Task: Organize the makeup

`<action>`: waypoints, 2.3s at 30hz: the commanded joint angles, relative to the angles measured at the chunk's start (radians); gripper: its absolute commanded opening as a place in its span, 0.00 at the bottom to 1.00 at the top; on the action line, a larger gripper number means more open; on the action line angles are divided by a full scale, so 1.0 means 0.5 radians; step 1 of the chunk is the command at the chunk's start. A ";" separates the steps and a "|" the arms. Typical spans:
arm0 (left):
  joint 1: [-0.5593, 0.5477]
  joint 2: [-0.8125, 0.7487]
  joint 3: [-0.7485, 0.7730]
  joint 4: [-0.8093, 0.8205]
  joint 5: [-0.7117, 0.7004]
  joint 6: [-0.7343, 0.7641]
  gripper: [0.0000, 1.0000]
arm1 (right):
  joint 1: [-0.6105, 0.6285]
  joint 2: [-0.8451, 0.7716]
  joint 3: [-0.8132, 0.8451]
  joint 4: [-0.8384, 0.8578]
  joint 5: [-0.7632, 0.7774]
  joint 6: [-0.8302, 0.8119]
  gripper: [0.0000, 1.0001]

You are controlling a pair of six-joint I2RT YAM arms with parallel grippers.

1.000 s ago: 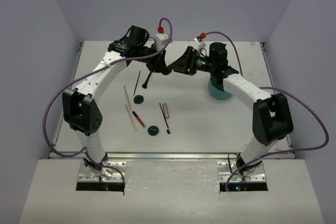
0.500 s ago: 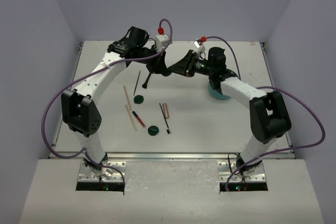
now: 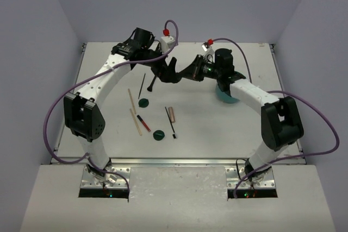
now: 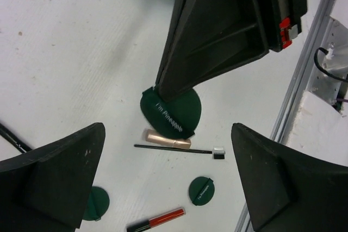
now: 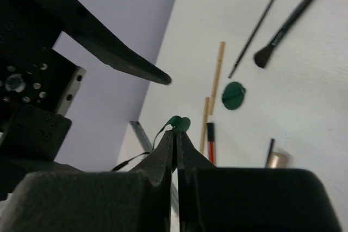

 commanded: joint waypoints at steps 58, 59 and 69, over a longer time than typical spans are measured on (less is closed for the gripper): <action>0.171 0.008 -0.522 0.050 -0.982 0.084 1.00 | -1.058 0.071 0.227 -1.097 0.576 -2.337 0.08; 0.171 0.012 -0.516 0.045 -0.980 0.086 1.00 | -1.058 0.082 0.229 -1.102 0.576 -2.328 0.12; 0.171 -0.017 -0.598 0.056 -1.015 0.141 0.99 | -1.058 0.082 0.305 -1.136 0.615 -2.276 0.37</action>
